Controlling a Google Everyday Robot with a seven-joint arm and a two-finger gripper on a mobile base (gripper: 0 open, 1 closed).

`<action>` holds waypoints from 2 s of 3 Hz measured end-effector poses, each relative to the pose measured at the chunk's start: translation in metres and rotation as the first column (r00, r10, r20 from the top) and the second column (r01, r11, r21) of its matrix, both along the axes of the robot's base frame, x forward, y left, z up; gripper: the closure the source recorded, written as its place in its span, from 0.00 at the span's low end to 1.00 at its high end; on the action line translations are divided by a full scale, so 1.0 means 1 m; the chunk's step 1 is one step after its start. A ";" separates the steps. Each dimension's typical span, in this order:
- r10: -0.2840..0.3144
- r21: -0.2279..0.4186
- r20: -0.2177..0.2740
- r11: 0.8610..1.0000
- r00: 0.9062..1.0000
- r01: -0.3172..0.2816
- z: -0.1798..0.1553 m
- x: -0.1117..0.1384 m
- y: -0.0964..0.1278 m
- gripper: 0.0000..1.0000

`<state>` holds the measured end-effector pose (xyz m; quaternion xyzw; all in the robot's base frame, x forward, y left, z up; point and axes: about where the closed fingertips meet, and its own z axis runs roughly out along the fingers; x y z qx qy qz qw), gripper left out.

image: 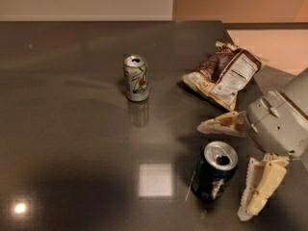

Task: Move pepsi can near 7up can

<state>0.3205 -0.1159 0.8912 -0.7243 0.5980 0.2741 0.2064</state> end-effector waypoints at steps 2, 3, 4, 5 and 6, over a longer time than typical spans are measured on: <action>-0.007 0.010 -0.005 1.000 1.000 0.007 -0.001 -0.003 0.009 0.50; -0.035 0.003 0.009 0.999 0.999 0.035 0.005 0.014 0.017 0.73; -0.074 -0.002 0.037 0.997 0.997 0.074 0.014 0.042 0.036 0.95; -0.115 0.015 0.059 0.993 0.992 0.114 0.024 0.073 0.064 1.00; -0.162 0.041 0.072 0.986 0.984 0.160 0.030 0.106 0.090 1.00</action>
Offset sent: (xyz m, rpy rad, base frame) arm -0.0037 0.0088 -0.0015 0.0119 0.0248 -0.0110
